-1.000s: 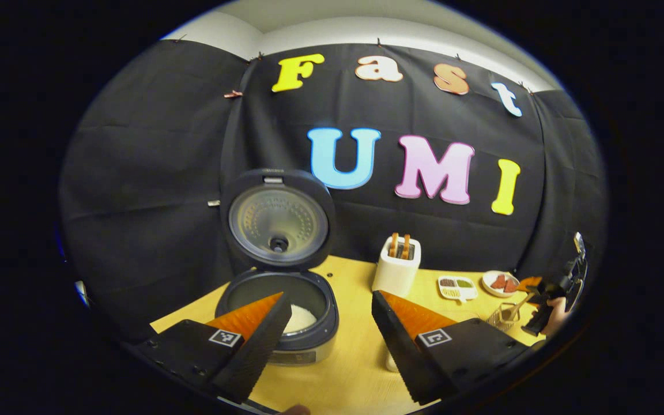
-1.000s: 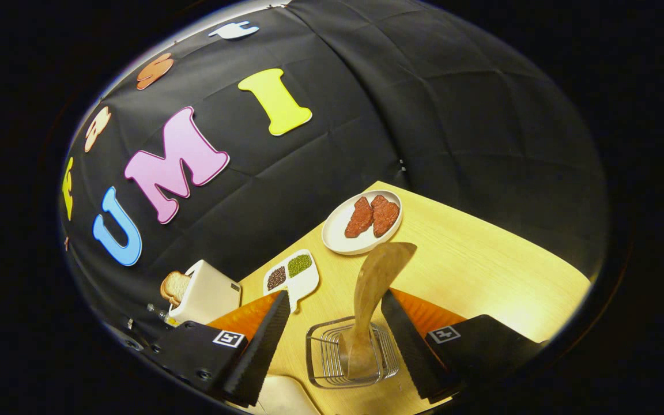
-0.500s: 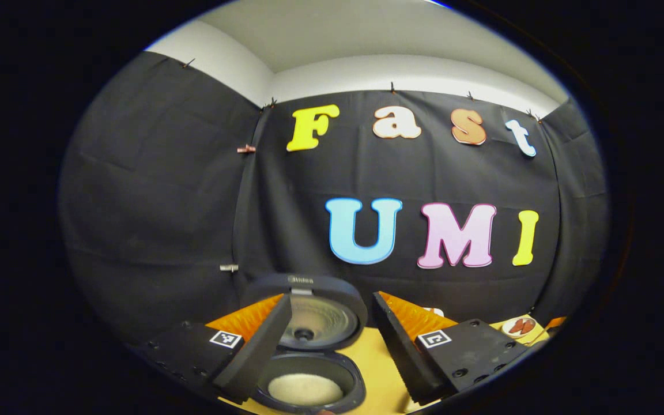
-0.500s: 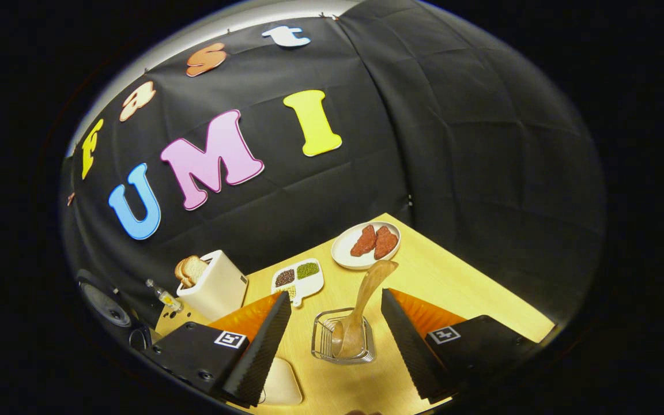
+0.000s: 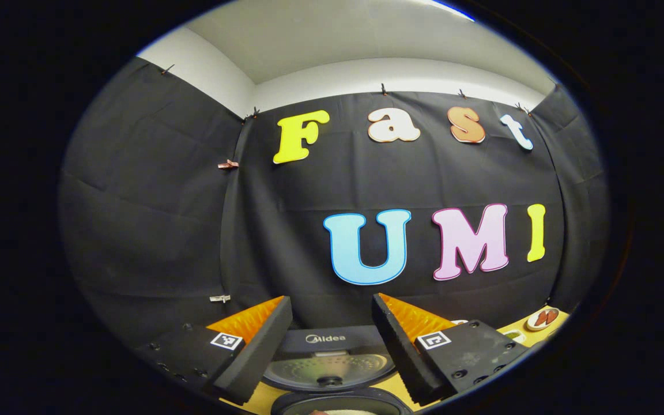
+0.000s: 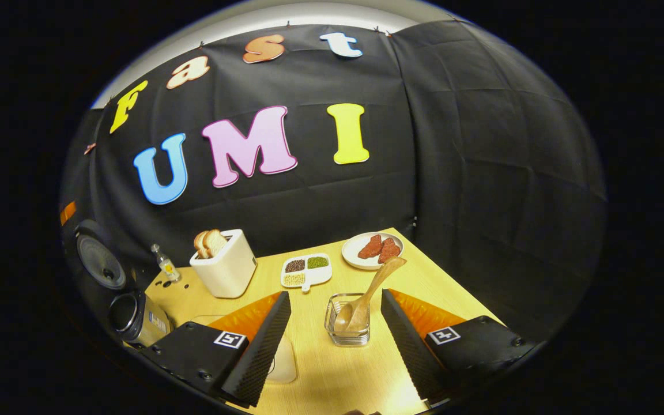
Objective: Close the left gripper, press the button to open the rice cooker; take a wooden spoon from the chopstick holder with the right hand, scoop a spoonful of rice and pour it into the rice cooker, then put the wooden spoon back into the chopstick holder.
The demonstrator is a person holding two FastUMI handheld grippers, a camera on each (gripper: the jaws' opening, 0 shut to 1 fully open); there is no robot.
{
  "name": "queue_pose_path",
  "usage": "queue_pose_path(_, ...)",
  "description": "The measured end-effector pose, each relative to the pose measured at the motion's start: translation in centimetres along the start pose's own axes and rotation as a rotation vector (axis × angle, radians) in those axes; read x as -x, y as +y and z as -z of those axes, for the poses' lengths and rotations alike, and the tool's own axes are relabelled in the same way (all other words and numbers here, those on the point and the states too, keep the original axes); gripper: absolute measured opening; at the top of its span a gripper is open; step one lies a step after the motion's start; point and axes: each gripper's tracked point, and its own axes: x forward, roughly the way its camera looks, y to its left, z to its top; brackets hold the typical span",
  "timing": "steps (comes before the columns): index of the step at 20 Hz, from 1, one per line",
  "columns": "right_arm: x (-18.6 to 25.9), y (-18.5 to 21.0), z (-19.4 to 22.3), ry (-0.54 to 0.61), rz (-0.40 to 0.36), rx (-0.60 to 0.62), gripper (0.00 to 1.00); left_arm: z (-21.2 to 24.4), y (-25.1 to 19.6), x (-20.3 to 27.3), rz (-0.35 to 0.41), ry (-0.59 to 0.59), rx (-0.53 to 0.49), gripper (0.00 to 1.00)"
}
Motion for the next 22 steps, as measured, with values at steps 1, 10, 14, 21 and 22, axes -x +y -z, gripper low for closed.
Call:
queue_pose_path(1,0.5,0.5,0.1,0.004,-0.004,0.014,0.98,0.3,0.1,-0.7,0.006,0.002,0.03,0.92)
queue_pose_path(10,2.7,4.4,1.6,0.03,-0.064,0.086,0.99,4.3,1.2,-3.2,-0.035,0.133,0.008,0.96)
queue_pose_path(14,2.3,5.6,1.7,0.037,-0.098,0.061,0.99,5.0,0.5,-1.1,-0.019,0.209,0.001,0.97)
queue_pose_path(21,1.8,6.9,2.9,0.078,-0.161,0.051,0.99,8.3,-1.1,6.4,0.015,0.483,0.069,0.98)
queue_pose_path(22,1.9,7.0,3.1,0.087,-0.171,0.048,0.99,9.6,-1.3,7.7,0.01,0.542,0.09,0.98)
